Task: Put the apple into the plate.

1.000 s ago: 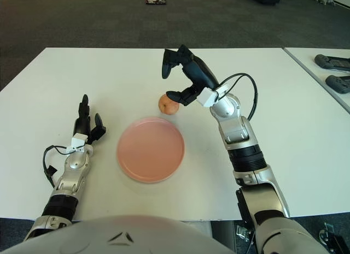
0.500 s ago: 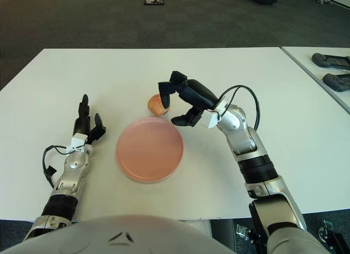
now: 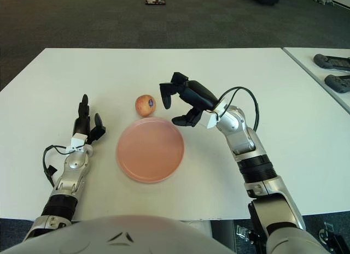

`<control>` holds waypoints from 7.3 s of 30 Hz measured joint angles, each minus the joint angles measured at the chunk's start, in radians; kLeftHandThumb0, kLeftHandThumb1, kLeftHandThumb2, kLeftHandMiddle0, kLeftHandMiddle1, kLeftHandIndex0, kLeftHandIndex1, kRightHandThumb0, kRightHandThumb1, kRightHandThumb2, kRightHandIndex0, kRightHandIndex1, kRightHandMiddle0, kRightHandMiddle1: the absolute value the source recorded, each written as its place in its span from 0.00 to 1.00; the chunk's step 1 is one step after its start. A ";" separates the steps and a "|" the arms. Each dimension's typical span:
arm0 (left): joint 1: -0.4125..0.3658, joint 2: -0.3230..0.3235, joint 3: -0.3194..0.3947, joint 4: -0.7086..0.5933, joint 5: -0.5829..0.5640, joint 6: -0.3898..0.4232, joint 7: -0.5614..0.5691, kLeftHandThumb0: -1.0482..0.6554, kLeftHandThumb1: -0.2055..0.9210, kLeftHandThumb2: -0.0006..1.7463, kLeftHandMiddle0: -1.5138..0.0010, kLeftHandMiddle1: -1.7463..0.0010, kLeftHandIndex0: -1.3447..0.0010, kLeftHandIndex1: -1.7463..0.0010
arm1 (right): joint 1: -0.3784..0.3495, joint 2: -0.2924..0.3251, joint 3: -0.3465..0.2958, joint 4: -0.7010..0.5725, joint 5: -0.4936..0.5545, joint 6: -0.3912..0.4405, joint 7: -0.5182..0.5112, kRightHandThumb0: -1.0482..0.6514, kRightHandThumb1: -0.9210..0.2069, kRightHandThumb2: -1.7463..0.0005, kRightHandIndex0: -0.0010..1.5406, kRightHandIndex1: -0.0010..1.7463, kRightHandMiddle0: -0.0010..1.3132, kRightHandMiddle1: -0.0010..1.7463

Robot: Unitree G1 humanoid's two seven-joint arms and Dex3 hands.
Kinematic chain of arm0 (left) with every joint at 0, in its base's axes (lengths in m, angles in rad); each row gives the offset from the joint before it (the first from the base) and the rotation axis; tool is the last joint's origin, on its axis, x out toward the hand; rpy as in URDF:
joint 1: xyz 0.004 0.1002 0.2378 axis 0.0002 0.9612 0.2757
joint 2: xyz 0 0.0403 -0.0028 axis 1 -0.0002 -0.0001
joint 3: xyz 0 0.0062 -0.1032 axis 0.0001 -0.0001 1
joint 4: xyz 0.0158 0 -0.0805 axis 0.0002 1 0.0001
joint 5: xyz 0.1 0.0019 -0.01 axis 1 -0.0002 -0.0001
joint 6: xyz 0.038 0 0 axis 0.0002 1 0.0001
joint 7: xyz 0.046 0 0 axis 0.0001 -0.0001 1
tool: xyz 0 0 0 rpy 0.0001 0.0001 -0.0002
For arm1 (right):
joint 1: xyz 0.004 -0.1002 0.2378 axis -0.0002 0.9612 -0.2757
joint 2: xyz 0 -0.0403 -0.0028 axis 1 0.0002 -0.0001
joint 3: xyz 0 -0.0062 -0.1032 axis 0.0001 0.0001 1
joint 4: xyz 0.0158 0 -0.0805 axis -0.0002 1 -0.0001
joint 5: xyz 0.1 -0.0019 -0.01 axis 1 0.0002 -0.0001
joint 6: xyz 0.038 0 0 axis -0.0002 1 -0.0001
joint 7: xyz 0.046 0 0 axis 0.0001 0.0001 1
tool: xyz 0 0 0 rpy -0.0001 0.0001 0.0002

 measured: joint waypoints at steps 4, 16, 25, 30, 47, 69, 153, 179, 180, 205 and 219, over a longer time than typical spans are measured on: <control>0.000 0.002 0.000 0.001 0.000 0.000 0.000 0.07 1.00 0.57 1.00 1.00 1.00 1.00 | -0.025 0.013 -0.005 0.017 -0.013 0.019 -0.019 0.62 0.76 0.10 0.53 0.93 0.45 1.00; -0.001 0.004 0.000 0.006 0.001 -0.001 0.000 0.08 1.00 0.58 1.00 1.00 1.00 1.00 | -0.130 0.161 -0.093 0.084 -0.026 0.088 -0.262 0.62 0.70 0.16 0.53 0.90 0.40 1.00; -0.002 0.007 0.000 0.008 0.001 -0.001 0.001 0.08 1.00 0.58 1.00 1.00 1.00 1.00 | -0.159 0.220 -0.100 0.111 -0.070 0.115 -0.380 0.61 0.64 0.18 0.48 0.95 0.36 1.00; -0.003 0.010 0.000 0.010 0.002 -0.002 0.002 0.08 1.00 0.58 1.00 1.00 1.00 1.00 | -0.181 0.220 -0.097 0.132 -0.091 0.137 -0.396 0.61 0.63 0.17 0.45 0.99 0.37 0.99; -0.006 0.010 -0.002 0.017 0.007 -0.011 0.011 0.08 1.00 0.58 1.00 1.00 1.00 1.00 | -0.257 0.219 -0.034 0.197 -0.165 0.225 -0.389 0.43 0.01 0.72 0.14 0.73 0.16 0.99; -0.004 0.005 -0.008 0.018 0.027 -0.016 0.038 0.08 1.00 0.57 1.00 1.00 1.00 1.00 | -0.515 0.211 0.120 0.823 -0.258 0.064 -0.431 0.19 0.00 0.81 0.02 0.15 0.00 0.17; -0.007 -0.008 -0.004 0.035 0.039 -0.040 0.063 0.09 1.00 0.57 1.00 1.00 1.00 1.00 | -0.613 0.235 0.425 1.225 -0.477 0.119 -0.560 0.16 0.00 0.80 0.07 0.01 0.00 0.19; -0.014 -0.013 -0.007 0.043 0.043 -0.045 0.072 0.08 1.00 0.57 1.00 1.00 1.00 1.00 | -0.613 0.247 0.471 1.239 -0.505 0.121 -0.548 0.17 0.00 0.80 0.08 0.01 0.00 0.19; -0.015 -0.013 -0.008 0.044 0.044 -0.045 0.074 0.08 1.00 0.57 1.00 1.00 1.00 1.00 | -0.613 0.248 0.473 1.240 -0.507 0.121 -0.548 0.17 0.00 0.80 0.08 0.01 0.00 0.19; -0.016 -0.027 -0.011 0.045 0.047 -0.048 0.098 0.10 1.00 0.57 0.99 1.00 0.99 0.99 | -0.613 0.251 0.511 1.242 -0.539 0.114 -0.562 0.18 0.00 0.79 0.09 0.02 0.00 0.18; -0.016 -0.029 -0.013 0.045 0.049 -0.047 0.102 0.09 1.00 0.57 1.00 1.00 0.99 0.98 | -0.617 0.246 0.541 1.242 -0.555 0.114 -0.573 0.19 0.00 0.79 0.09 0.02 0.00 0.21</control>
